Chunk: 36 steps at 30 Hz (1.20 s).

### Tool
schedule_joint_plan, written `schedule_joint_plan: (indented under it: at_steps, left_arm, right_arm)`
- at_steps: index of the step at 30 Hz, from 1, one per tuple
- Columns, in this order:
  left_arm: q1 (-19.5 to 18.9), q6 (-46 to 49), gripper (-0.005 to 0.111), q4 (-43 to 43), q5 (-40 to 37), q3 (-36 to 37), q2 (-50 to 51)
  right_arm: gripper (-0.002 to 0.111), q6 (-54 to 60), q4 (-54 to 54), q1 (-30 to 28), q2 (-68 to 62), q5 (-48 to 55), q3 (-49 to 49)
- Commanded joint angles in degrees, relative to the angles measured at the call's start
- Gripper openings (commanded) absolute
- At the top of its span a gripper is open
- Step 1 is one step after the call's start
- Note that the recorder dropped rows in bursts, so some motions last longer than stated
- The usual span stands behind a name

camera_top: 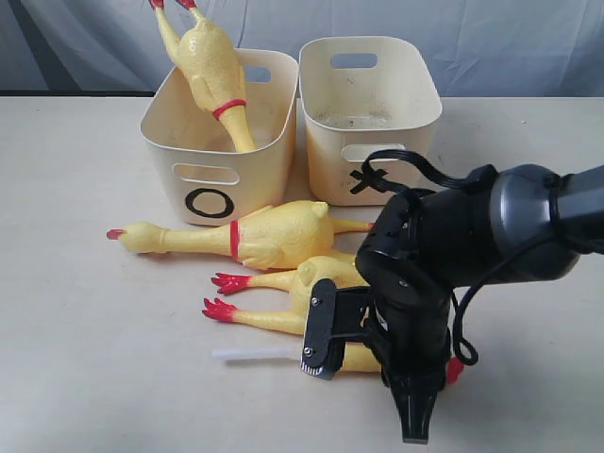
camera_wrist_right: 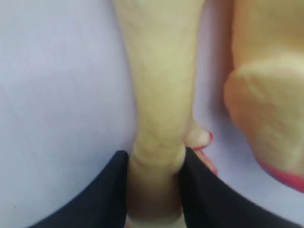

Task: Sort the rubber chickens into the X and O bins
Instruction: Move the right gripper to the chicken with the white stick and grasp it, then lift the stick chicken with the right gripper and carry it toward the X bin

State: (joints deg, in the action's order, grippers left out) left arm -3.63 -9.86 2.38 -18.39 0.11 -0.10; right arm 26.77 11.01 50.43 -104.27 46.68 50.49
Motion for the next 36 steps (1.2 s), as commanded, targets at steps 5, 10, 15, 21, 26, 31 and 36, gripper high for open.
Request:
schedule_joint_plan:
  at_steps: [5, 10, 15, 21, 26, 31, 36]
  left_arm:
    - [0.22, -0.04, 0.0, 0.18, 0.33, -0.11, 0.1]
    - [0.22, -0.04, 0.0, 0.18, 0.33, -0.11, 0.1]
    - [0.22, -0.04, 0.0, 0.18, 0.33, -0.11, 0.1]
    - [0.22, -0.04, 0.0, 0.18, 0.33, -0.11, 0.1]
    - [0.22, -0.04, 0.0, 0.18, 0.33, -0.11, 0.1]
    - [0.22, -0.04, 0.0, 0.18, 0.33, -0.11, 0.1]
    - [0.22, -0.04, 0.0, 0.18, 0.33, -0.11, 0.1]
  right_arm:
    - [-0.001, 1.57, -5.55, -0.12, -0.56, 1.1, -0.66]
    - [-0.001, 2.21, -11.01, 0.47, 0.1, 5.87, 1.92]
    - [-0.001, 4.7, -15.67, 3.09, 3.23, 11.42, 6.32]
    - [-0.001, 6.51, -20.17, 6.61, 7.92, 20.66, 12.44]
    - [-0.001, 8.26, -24.42, 8.56, 11.14, 21.42, 17.92]
    - [-0.001, 15.19, -27.43, 8.68, 11.75, 10.85, 22.42]
    - [-0.001, 15.99, -25.43, 8.18, 11.64, -24.08, 23.16]
